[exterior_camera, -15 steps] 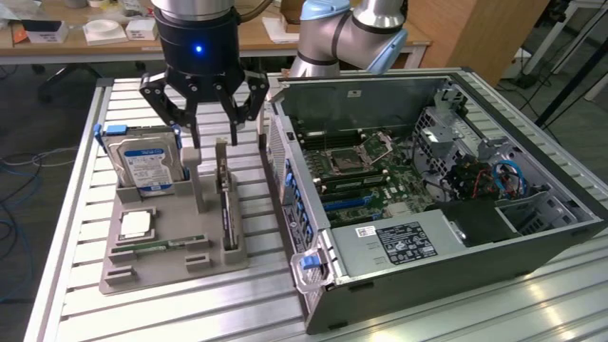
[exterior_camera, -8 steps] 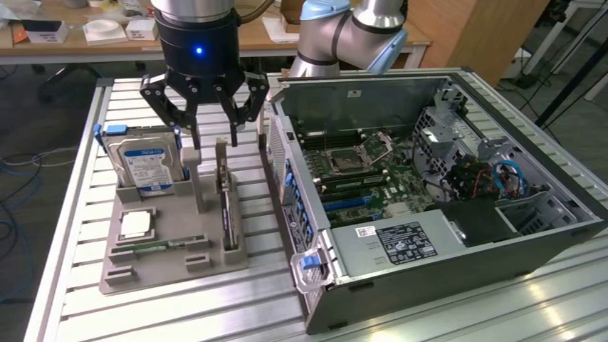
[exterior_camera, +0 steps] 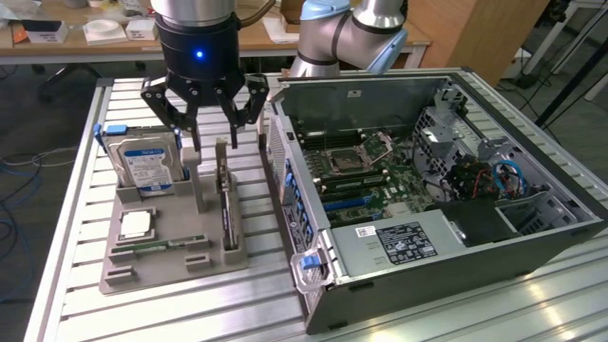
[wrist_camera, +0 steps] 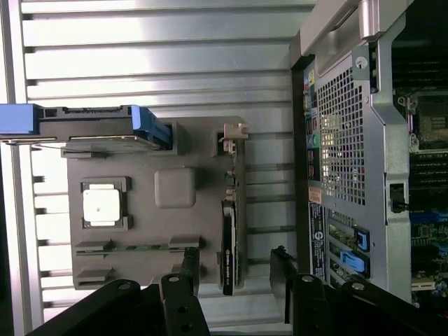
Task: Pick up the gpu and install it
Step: 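Pick up the gpu and move the gpu toward the slot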
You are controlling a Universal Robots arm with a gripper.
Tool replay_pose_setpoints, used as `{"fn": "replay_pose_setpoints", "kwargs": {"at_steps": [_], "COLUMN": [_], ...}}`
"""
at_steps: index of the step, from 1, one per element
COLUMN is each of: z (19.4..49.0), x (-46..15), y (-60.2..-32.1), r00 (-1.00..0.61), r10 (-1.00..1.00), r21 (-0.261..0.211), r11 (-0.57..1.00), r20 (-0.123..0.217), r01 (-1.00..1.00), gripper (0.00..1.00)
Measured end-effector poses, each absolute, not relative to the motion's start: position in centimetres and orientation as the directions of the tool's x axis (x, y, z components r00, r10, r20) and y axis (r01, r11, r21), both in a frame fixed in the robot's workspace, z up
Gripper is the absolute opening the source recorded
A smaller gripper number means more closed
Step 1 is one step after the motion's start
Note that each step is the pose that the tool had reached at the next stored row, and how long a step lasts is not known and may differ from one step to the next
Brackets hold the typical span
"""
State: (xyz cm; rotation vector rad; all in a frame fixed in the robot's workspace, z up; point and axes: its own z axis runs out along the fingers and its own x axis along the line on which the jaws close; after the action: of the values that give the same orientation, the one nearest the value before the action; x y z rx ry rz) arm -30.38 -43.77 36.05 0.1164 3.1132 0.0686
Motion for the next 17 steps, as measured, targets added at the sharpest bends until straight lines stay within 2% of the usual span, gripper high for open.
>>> {"fn": "replay_pose_setpoints", "kwargs": {"at_steps": [17], "z": [34.8], "x": [-30.4], "y": [-43.8], "r00": [-0.997], "r10": [0.075], "r21": [0.045], "r11": [0.996], "r20": [-0.024], "r01": [0.074], "gripper": [0.53]}}
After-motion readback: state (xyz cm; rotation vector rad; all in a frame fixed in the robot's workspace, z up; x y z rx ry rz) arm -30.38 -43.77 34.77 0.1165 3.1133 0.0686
